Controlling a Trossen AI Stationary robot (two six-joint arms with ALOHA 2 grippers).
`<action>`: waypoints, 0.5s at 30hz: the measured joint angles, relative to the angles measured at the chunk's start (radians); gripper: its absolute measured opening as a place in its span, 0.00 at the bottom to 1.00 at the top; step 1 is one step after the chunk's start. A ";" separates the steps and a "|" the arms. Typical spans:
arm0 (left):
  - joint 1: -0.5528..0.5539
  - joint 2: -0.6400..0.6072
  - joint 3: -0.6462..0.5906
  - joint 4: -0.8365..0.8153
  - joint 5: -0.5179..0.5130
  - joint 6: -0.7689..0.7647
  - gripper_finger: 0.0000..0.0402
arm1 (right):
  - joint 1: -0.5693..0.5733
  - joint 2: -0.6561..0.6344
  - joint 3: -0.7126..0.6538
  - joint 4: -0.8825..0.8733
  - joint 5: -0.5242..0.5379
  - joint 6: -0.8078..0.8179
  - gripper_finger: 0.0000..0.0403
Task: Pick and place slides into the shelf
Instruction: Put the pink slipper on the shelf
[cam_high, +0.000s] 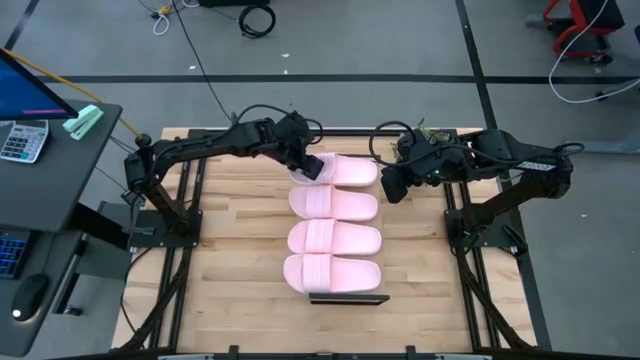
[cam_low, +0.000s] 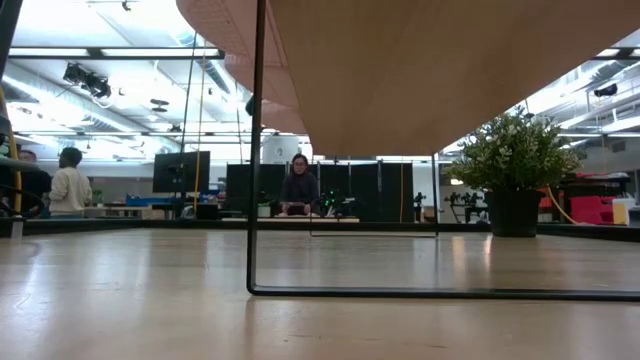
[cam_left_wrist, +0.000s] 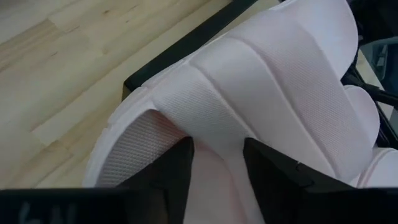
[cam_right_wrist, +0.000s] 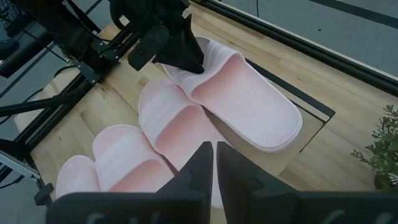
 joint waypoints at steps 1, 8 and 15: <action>-0.002 0.000 0.000 0.000 -0.009 -0.001 0.42 | 0.000 0.000 0.000 0.000 0.000 0.000 0.07; -0.024 0.000 0.002 -0.012 -0.066 0.007 0.43 | 0.000 0.000 0.000 0.000 0.000 0.000 0.07; -0.031 0.004 0.003 -0.034 -0.079 0.017 0.42 | 0.000 0.000 0.000 0.000 0.000 0.000 0.07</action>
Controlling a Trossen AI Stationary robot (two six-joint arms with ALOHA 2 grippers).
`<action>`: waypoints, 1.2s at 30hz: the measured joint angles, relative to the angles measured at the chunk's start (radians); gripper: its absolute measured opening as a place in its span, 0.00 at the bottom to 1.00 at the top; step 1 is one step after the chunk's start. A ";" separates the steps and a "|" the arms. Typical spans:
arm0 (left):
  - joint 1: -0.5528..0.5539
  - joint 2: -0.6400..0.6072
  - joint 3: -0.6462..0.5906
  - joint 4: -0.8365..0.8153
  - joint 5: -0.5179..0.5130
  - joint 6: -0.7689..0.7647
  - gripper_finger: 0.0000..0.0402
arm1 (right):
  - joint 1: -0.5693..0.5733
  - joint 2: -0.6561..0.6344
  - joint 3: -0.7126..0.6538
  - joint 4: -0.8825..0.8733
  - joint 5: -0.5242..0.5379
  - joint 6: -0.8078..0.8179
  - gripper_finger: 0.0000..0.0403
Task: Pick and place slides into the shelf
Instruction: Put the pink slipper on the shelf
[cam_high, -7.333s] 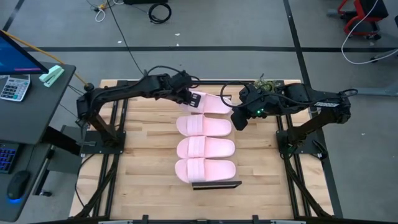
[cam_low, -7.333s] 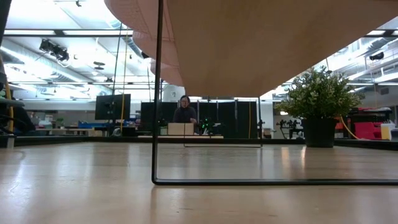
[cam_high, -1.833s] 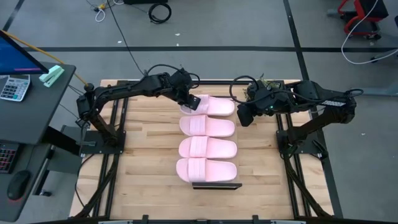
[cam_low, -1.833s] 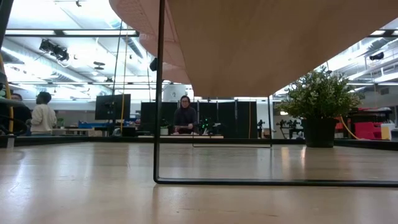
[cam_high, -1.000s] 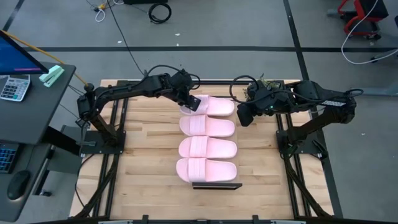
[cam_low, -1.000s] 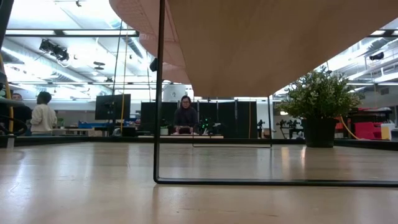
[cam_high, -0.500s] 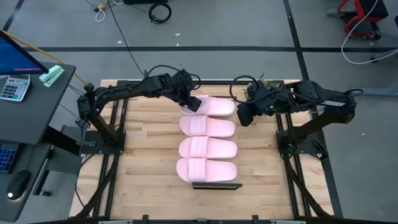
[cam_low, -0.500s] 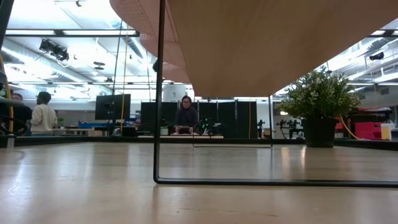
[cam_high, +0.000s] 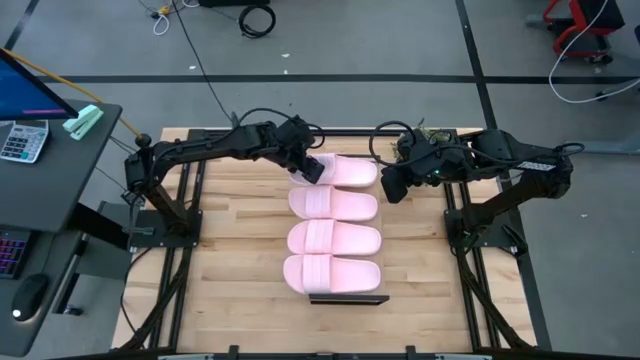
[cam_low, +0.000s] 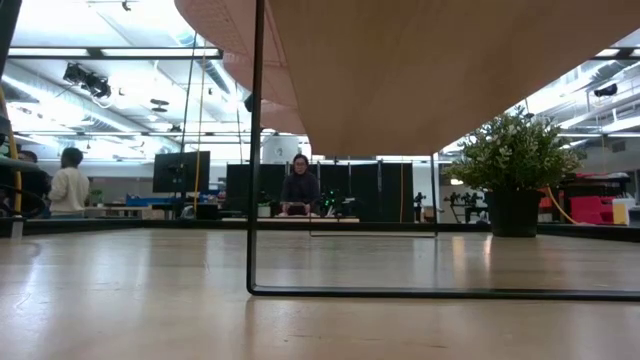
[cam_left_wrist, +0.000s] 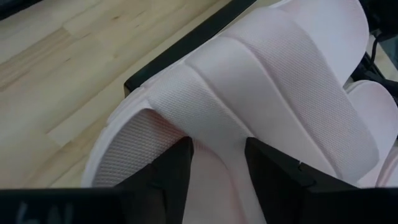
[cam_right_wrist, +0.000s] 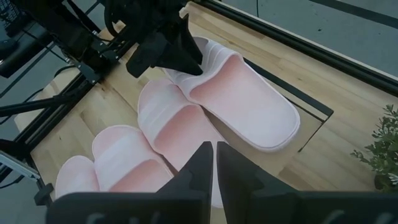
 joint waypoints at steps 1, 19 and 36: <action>0.000 0.000 0.000 0.000 -0.001 0.000 0.42 | 0.000 0.000 0.000 0.000 0.000 0.000 0.07; -0.012 0.024 0.007 0.017 0.012 -0.023 0.43 | 0.000 0.000 0.000 0.019 0.000 0.000 0.07; -0.012 0.029 0.155 -0.106 0.022 0.014 0.43 | 0.000 0.000 0.000 0.018 -0.001 0.000 0.07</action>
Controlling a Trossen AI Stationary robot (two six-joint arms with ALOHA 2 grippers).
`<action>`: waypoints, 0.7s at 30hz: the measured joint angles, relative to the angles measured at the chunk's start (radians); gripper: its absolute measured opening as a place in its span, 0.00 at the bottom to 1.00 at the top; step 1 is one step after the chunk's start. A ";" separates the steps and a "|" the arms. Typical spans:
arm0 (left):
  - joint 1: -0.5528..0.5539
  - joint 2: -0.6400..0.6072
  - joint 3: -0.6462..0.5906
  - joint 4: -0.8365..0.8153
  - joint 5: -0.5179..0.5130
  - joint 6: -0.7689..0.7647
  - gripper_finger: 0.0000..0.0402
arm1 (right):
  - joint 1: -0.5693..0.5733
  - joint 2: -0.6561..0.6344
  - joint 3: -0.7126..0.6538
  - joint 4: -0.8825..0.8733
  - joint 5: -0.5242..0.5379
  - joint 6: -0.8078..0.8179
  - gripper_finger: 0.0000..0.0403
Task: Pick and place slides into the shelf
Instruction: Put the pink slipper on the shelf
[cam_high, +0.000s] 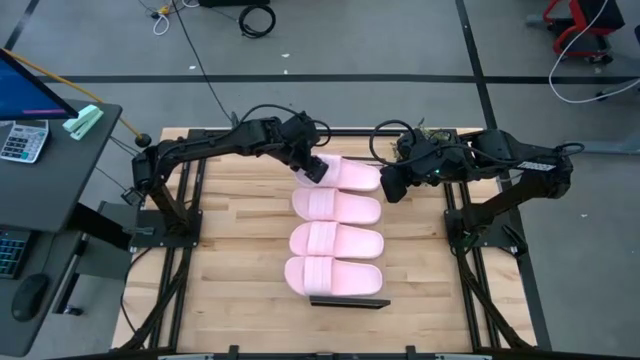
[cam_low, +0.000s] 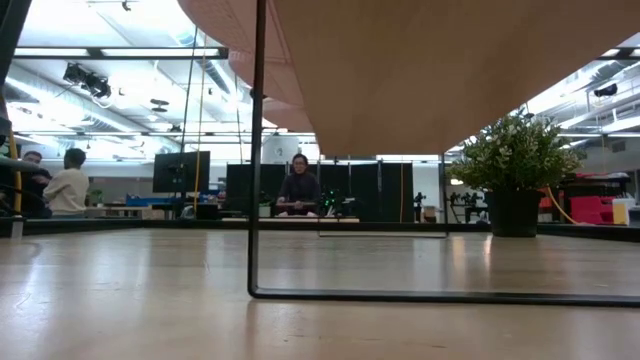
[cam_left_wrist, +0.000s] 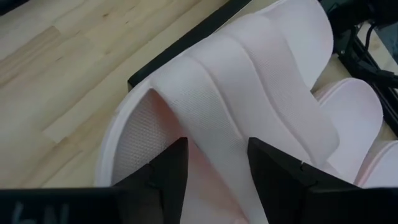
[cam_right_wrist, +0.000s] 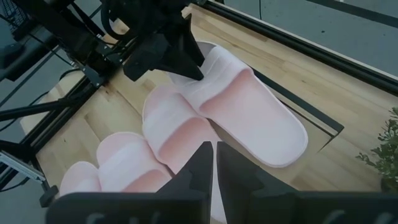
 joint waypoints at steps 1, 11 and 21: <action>0.000 0.000 0.000 0.000 0.000 0.000 0.43 | 0.000 0.000 0.000 0.000 -0.001 0.000 0.07; 0.001 -0.013 0.001 0.026 0.019 -0.007 0.46 | 0.000 0.000 0.000 -0.004 -0.012 0.000 0.07; 0.006 -0.017 0.002 0.020 0.033 -0.010 0.54 | 0.000 0.000 0.000 -0.004 -0.015 -0.001 0.07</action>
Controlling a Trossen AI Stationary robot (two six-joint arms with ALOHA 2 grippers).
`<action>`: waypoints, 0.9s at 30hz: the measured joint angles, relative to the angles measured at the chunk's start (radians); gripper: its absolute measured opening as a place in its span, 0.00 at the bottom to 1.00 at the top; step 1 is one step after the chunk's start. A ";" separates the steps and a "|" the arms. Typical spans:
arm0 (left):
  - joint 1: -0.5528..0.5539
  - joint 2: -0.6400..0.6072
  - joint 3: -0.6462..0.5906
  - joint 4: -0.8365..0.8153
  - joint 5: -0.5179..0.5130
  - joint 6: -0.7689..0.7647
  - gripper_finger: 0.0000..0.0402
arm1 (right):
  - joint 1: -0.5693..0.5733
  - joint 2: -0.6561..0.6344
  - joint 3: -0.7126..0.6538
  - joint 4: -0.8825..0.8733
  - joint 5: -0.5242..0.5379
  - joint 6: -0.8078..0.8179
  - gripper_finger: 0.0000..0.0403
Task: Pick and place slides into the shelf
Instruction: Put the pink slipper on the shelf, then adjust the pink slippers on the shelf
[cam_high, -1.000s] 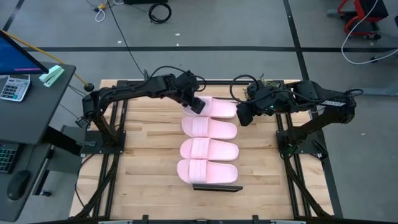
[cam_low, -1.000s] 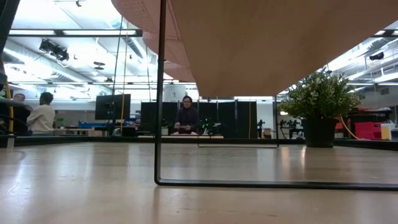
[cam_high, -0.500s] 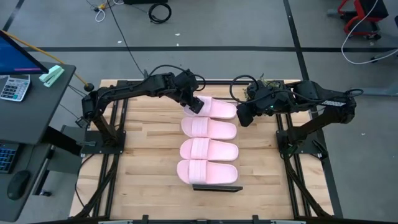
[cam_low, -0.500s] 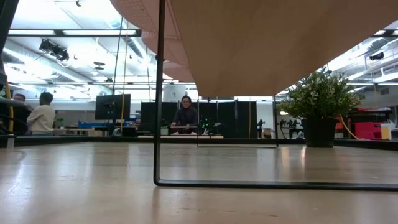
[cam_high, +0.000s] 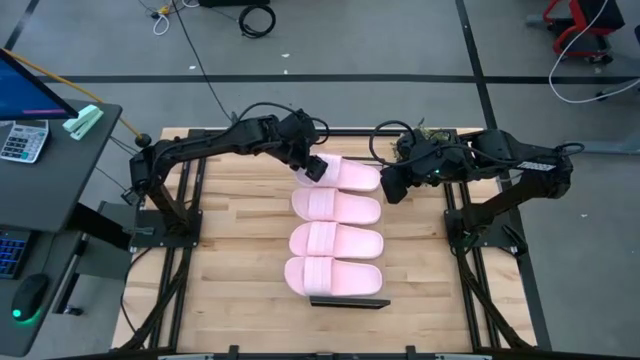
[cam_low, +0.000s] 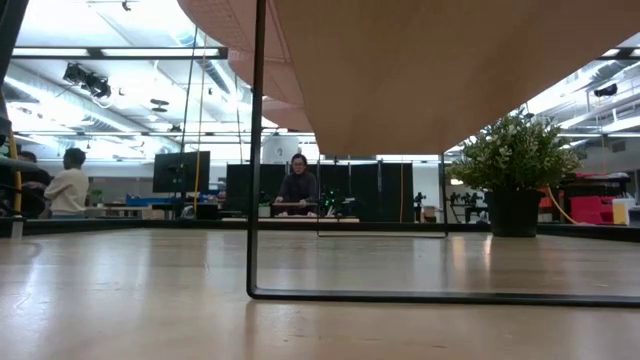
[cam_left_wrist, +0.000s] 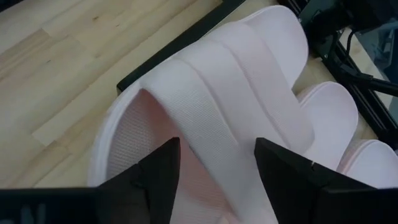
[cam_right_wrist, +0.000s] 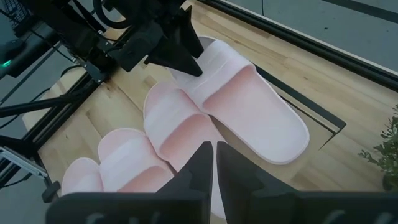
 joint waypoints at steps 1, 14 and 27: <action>0.000 0.000 0.000 0.001 0.000 0.000 0.55 | 0.000 0.000 0.000 0.000 0.000 0.000 0.07; 0.012 -0.027 0.119 -0.026 0.004 0.011 0.65 | 0.000 0.000 0.000 0.001 -0.016 0.000 0.07; -0.100 -0.027 0.201 -0.378 0.058 -0.016 0.67 | 0.016 0.000 0.000 0.001 -0.021 0.000 0.07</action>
